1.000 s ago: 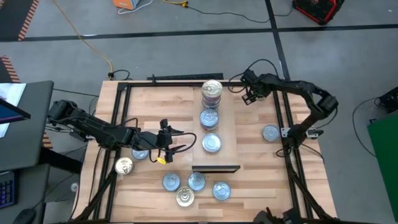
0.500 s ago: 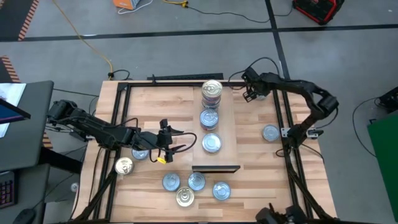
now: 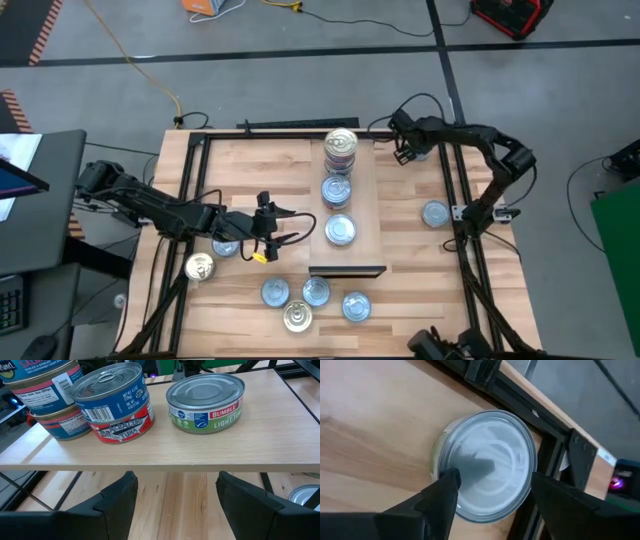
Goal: Stack canned seafood by type on shelf
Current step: Stack the green and white tuna can on top of the green and white tuna can on the shelf
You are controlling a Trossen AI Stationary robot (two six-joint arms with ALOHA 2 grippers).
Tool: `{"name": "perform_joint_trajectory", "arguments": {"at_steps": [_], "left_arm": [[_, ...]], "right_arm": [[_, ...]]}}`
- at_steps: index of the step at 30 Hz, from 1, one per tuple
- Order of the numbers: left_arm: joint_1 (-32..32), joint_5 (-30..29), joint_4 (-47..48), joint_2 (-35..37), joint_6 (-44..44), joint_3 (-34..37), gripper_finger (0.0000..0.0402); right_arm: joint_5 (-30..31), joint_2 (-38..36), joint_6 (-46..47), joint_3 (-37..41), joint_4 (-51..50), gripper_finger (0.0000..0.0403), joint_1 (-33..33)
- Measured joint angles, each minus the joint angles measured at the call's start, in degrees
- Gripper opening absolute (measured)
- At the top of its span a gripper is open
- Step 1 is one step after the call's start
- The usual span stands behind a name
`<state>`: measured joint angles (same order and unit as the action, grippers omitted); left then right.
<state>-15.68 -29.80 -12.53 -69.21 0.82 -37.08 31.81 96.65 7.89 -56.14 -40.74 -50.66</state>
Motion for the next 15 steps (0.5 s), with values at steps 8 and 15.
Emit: {"name": "perform_joint_trajectory", "arguments": {"at_steps": [8, 15], "left_arm": [[0.0, 0.0, 0.1, 0.0, 0.0, 0.0, 0.0258], [0.0, 0.0, 0.2, 0.0, -0.2, 0.0, 0.0258]], "right_arm": [[0.0, 0.8, 0.8, 0.0, -4.5, 0.0290, 4.4], [-2.4, -0.8, 6.6, 0.2, -16.2, 0.0290, 13.2]]}}
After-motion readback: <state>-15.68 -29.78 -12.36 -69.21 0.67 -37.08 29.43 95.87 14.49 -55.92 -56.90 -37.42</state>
